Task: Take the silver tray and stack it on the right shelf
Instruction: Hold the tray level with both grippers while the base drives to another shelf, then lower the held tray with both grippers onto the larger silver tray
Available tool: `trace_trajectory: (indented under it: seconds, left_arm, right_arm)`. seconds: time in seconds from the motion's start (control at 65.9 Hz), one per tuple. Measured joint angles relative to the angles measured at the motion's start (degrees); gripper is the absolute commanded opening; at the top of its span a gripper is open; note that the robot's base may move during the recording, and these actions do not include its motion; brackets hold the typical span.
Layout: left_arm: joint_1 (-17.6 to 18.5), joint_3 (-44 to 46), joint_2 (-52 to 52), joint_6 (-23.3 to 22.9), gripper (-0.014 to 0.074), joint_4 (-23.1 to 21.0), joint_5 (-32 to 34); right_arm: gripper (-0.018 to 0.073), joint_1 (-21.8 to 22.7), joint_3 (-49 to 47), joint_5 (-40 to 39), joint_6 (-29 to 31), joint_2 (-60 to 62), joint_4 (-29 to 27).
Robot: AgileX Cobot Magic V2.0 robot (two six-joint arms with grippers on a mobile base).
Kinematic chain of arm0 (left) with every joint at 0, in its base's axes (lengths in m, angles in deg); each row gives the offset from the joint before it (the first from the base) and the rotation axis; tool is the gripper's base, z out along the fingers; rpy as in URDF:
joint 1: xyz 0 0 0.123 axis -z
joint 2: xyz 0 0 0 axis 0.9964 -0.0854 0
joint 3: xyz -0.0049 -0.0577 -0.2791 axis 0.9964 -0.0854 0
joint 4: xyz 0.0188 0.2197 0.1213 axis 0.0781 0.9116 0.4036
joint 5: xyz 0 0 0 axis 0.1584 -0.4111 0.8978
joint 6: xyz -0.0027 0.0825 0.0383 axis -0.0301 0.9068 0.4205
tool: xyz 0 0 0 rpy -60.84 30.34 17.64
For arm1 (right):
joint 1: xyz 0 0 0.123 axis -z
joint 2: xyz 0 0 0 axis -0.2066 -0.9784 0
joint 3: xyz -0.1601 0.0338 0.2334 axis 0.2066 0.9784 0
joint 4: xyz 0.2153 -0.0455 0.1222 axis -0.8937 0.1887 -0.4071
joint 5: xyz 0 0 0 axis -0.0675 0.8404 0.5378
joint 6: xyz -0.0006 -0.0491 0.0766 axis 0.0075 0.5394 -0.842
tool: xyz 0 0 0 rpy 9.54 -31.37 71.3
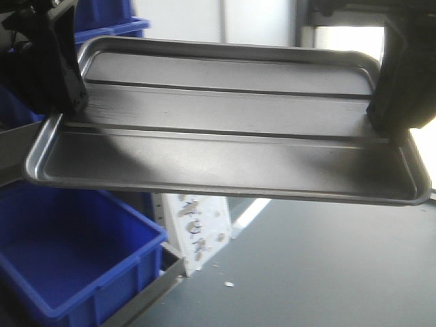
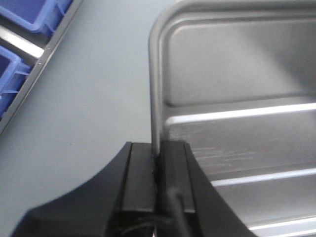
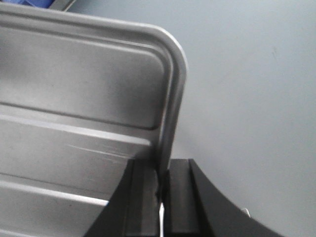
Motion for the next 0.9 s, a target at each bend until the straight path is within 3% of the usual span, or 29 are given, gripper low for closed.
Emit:
trace_trajectory:
  seconds: [0.895]
  left_arm:
    - [0.0,0.0,0.0,0.0,-0.0095,0.1,0.0]
  right_arm:
    - [0.0057,0.0,0.0,-0.1,0.0,0.0,0.0]
